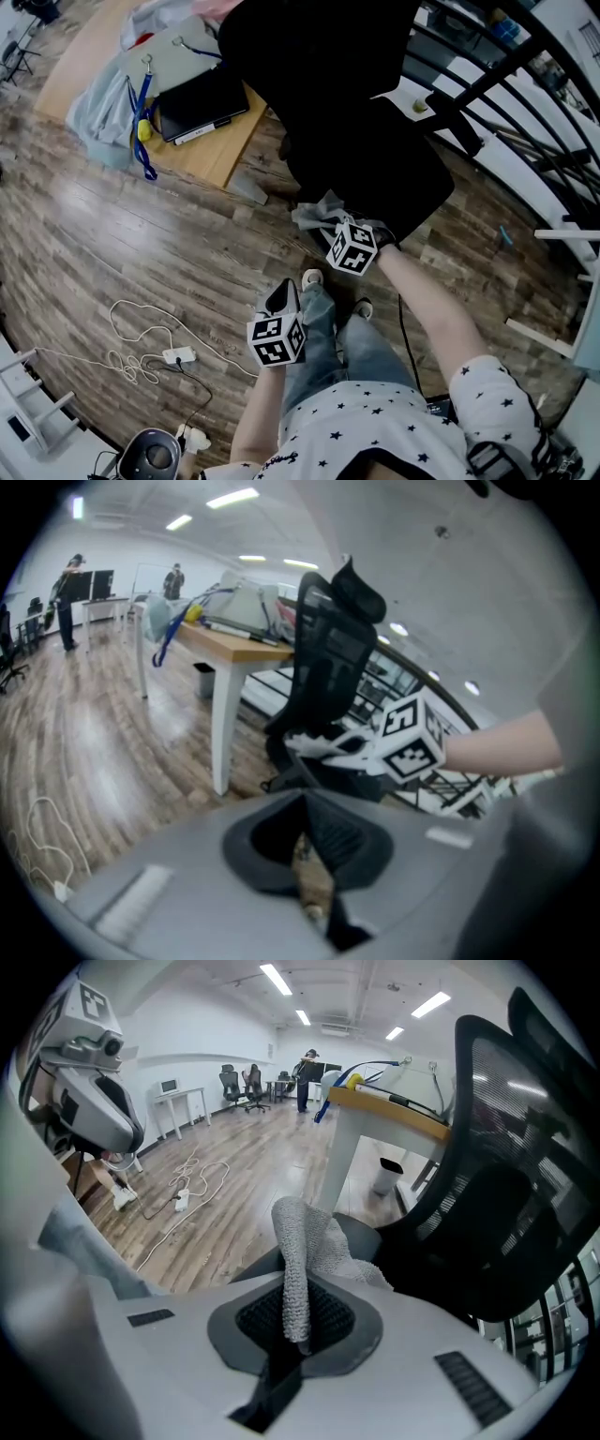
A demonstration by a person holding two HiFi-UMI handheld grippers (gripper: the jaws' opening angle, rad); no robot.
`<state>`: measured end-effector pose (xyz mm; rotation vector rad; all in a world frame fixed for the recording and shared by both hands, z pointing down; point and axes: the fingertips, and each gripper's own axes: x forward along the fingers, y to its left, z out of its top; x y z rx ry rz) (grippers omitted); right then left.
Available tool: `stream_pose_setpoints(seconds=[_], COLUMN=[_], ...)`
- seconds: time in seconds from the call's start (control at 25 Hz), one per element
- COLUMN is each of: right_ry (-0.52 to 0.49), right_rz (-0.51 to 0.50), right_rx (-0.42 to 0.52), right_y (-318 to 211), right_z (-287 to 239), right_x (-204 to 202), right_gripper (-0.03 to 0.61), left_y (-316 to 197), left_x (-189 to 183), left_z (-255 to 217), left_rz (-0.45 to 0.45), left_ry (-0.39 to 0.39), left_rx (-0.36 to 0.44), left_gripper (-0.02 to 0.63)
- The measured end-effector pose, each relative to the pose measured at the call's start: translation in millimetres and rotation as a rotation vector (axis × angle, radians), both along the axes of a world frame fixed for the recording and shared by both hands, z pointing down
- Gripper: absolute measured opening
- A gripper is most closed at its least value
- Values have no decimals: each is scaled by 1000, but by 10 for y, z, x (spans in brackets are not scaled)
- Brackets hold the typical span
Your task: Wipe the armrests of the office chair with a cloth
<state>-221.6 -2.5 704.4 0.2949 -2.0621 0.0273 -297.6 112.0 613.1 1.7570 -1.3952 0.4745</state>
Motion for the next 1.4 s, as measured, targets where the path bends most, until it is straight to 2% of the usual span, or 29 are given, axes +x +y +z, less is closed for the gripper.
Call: stream_pose_setpoints(seconds=[0.84, 1.4], right_ry=[-28, -12], right_rz=[-13, -42], right_rx=[-12, 1], right_y=[594, 854], right_z=[-12, -11], right_x=[399, 590], right_gripper=[25, 25], left_y=[411, 667], left_x=[471, 716], left_z=[-40, -80], left_rz=[-2, -13], left_ry=[-8, -10], left_rx=[14, 25], left_gripper=[8, 8])
